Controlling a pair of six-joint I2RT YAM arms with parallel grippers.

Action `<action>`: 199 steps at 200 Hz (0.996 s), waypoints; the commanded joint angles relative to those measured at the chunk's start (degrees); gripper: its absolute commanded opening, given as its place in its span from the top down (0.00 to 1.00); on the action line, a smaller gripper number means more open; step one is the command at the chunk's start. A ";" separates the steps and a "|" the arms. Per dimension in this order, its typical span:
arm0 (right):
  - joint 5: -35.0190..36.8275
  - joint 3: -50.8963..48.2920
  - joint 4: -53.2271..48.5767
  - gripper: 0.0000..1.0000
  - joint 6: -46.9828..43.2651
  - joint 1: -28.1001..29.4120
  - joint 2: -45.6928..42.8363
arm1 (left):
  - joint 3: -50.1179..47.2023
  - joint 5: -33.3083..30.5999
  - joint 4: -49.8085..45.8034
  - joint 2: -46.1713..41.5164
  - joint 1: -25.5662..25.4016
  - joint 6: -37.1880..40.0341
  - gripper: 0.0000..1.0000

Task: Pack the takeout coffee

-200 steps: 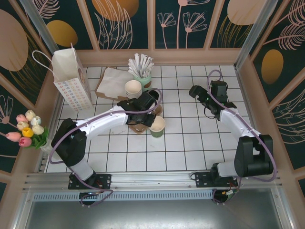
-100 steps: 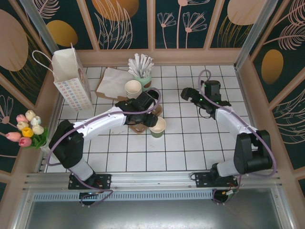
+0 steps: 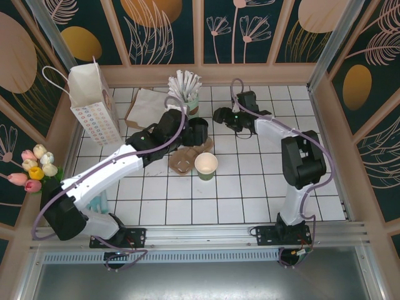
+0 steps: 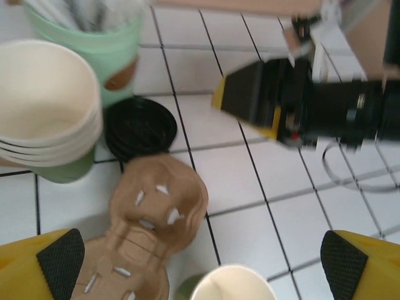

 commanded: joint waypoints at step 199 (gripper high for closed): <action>11.39 20.41 -12.77 0.66 -2.56 7.88 17.68 | -20.51 -26.23 14.25 -9.18 6.68 -26.97 0.01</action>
